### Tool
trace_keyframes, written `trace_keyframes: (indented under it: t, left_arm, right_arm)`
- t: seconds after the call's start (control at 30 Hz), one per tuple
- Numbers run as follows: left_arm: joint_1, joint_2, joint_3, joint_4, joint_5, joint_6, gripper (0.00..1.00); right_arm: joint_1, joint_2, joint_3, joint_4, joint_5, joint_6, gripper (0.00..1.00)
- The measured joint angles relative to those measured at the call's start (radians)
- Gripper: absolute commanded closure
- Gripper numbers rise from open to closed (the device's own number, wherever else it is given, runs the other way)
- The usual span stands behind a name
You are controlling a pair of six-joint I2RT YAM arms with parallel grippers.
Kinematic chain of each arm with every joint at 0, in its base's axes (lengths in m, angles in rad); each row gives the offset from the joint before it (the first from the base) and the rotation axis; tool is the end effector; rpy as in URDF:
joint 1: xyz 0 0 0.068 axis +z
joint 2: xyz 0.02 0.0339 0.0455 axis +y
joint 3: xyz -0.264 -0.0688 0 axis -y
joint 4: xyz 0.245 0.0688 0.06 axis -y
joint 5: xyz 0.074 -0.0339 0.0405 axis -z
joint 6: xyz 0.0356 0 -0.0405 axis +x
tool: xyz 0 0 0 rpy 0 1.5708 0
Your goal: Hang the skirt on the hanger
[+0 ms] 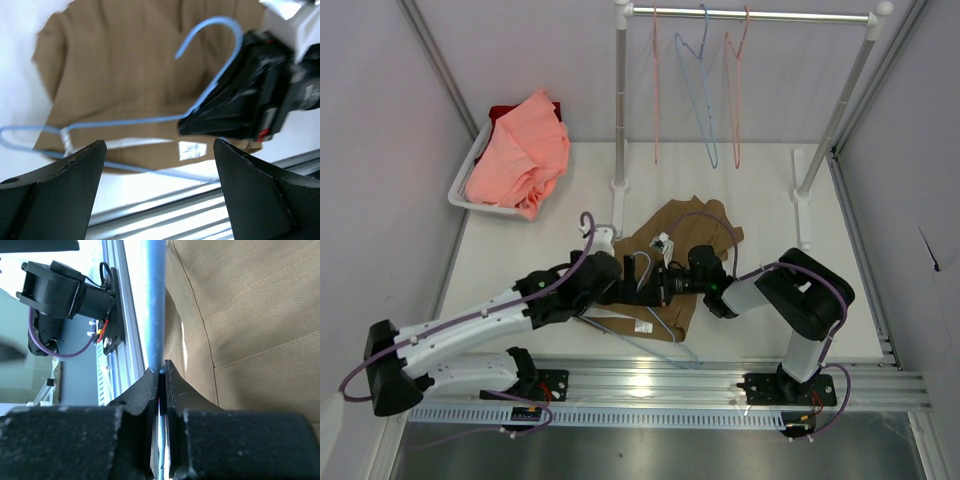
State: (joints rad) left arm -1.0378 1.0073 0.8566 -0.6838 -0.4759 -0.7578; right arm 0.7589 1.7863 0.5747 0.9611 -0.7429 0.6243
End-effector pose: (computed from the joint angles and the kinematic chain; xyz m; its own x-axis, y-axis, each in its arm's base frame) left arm 0.1163 -0.1650 0.2809 -0.6922 -0.0290 -0.7211 0.1838 0.9592 -0.2150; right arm 0.2126 0.2348 0.1383 -0.7201 -0.0896 -0.6880 -0.6919 0.1674 0.7023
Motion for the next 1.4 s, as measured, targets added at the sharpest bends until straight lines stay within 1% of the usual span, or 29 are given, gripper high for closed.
trace_keyframes:
  t: [0.17,0.27,0.4,0.43,0.47,0.53,0.7,0.73,0.77,0.8,0.83,1.0,1.07,1.17,1.27,1.4]
  left_arm:
    - [0.012,0.172,0.022,0.151,0.032,0.04,0.1]
    - [0.032,0.23,0.021,0.19,0.051,0.043,0.14]
    - [0.046,0.247,0.021,0.21,0.071,0.04,0.24]
    - [0.046,0.25,0.021,0.215,0.072,0.04,0.32]
    - [0.047,0.253,0.021,0.22,0.076,0.038,0.35]
    - [0.047,0.257,0.021,0.236,0.084,0.032,0.37]
    - [0.047,0.25,-0.014,0.284,0.087,0.013,0.39]
    - [0.048,0.244,-0.028,0.298,0.087,0.006,0.38]
    - [0.05,0.237,-0.04,0.309,0.087,0.002,0.37]
    - [0.051,0.233,-0.048,0.316,0.087,-0.002,0.37]
    - [0.053,0.229,-0.055,0.32,0.09,-0.003,0.36]
    - [0.06,0.225,-0.075,0.338,0.099,-0.002,0.35]
    - [0.062,0.225,-0.076,0.352,0.113,-0.002,0.36]
    - [0.071,0.227,-0.077,0.381,0.141,0.0,0.37]
    - [0.077,0.246,-0.074,0.413,0.173,0.005,0.37]
    - [0.08,0.305,-0.057,0.434,0.215,0.011,0.38]
  right_arm:
    - [0.016,0.0,0.009,-0.025,0.017,-0.019,1.0]
    - [0.019,0.0,0.01,-0.046,0.036,-0.025,1.0]
    - [0.018,-0.001,0.014,-0.07,0.06,-0.027,1.0]
    - [0.018,-0.001,0.016,-0.075,0.065,-0.029,1.0]
    - [0.018,-0.001,0.017,-0.08,0.069,-0.032,1.0]
    - [0.019,-0.001,0.019,-0.083,0.08,-0.035,1.0]
    - [0.02,-0.001,0.019,-0.1,0.097,-0.035,1.0]
    - [0.021,-0.001,0.021,-0.107,0.1,-0.036,0.95]
    - [0.023,-0.001,0.023,-0.116,0.103,-0.038,0.88]
    - [0.024,-0.001,0.027,-0.127,0.108,-0.041,0.71]
    - [0.026,-0.004,0.031,-0.145,0.119,-0.042,0.64]
    - [0.026,-0.047,0.042,-0.286,0.212,-0.08,0.46]
    - [0.026,-0.088,0.042,-0.359,0.257,-0.092,0.44]
    - [0.026,-0.158,0.042,-0.467,0.33,-0.106,0.38]
    - [0.026,-0.226,0.04,-0.574,0.408,-0.113,0.36]
    - [0.023,-0.356,0.021,-0.718,0.534,-0.123,0.35]
